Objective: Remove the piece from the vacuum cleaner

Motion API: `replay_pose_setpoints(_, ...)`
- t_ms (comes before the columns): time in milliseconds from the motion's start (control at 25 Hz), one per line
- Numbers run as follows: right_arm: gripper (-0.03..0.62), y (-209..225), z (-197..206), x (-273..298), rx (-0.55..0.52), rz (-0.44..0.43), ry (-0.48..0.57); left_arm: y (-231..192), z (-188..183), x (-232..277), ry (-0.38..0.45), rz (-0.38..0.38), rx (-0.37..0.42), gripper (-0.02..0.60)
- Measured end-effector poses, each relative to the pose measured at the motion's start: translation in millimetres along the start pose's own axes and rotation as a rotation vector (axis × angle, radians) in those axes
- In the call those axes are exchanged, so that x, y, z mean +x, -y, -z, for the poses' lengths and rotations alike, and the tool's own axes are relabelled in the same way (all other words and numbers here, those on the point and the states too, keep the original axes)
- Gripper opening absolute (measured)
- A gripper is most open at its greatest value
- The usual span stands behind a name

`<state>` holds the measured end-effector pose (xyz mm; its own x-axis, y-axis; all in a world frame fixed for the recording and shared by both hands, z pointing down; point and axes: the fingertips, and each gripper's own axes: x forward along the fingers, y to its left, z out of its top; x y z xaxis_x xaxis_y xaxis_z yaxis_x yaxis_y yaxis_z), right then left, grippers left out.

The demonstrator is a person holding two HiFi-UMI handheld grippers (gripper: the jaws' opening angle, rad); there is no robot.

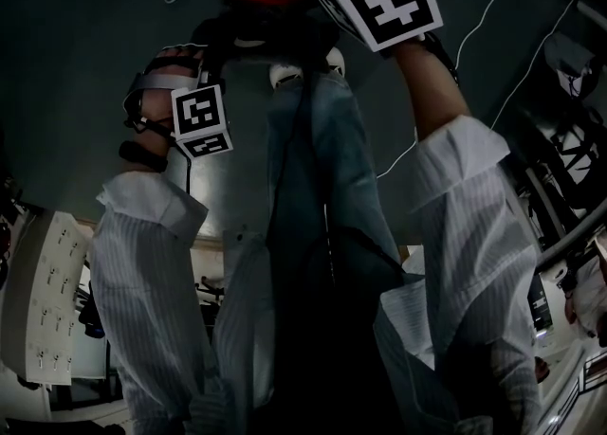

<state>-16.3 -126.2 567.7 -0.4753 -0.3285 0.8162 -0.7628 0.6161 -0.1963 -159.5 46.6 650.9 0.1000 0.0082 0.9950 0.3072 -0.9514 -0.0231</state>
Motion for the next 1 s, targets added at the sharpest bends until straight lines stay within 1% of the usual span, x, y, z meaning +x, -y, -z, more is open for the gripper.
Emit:
replay_pose_setpoints(120, 0.179, 1, 2, -1, -0.001, 0.012, 0.001, 7, -3, -1, 0.011, 0.007, -0.033, 0.012)
replay_pose_setpoints(400, 0.179, -1, 2, 2, 0.021, -0.014, -0.003, 23, -7, -2, 0.020, 0.050, -0.038, 0.009)
replay_pose_setpoints(440, 0.179, -1, 2, 2, 0.026, -0.016, -0.002, 26, -9, -3, 0.024, 0.070, -0.035, 0.010)
replay_pose_setpoints(480, 0.181, 0, 3, 2, 0.031, -0.015, -0.001, 35, -13, -3, 0.030, 0.115, -0.018, 0.011)
replay_pose_setpoints(520, 0.183, 2, 3, 2, 0.034, -0.012, 0.001, 55, -18, -4, 0.037, 0.187, 0.020, 0.009)
replay_pose_setpoints(560, 0.183, 3, 3, 2, 0.034, -0.005, 0.002, 84, -20, -4, 0.040, 0.259, 0.069, 0.009)
replay_pose_setpoints(600, 0.180, 5, 2, 2, 0.029, 0.002, 0.003, 116, -20, -3, 0.036, 0.304, 0.093, 0.009)
replay_pose_setpoints(640, 0.178, 6, 2, 2, 0.021, 0.006, 0.005, 146, -17, -2, 0.033, 0.328, 0.072, 0.009)
replay_pose_setpoints(680, 0.178, 6, 2, 2, 0.011, 0.005, 0.008, 170, -13, -4, 0.037, 0.350, 0.018, 0.009)
replay_pose_setpoints(720, 0.176, 6, 2, 1, -0.001, 0.003, 0.013, 185, -9, -6, 0.042, 0.365, -0.039, 0.009)
replay_pose_setpoints(760, 0.175, 8, 2, -1, -0.011, 0.003, 0.021, 190, -7, -7, 0.049, 0.366, -0.084, 0.009)
replay_pose_setpoints(880, 0.176, 11, 0, -6, -0.002, 0.004, 0.056, 175, -12, -9, 0.084, 0.339, -0.187, 0.009)
replay_pose_setpoints(1000, 0.176, 12, 2, -9, 0.022, 0.008, 0.072, 150, -17, -13, 0.096, 0.306, -0.215, 0.009)
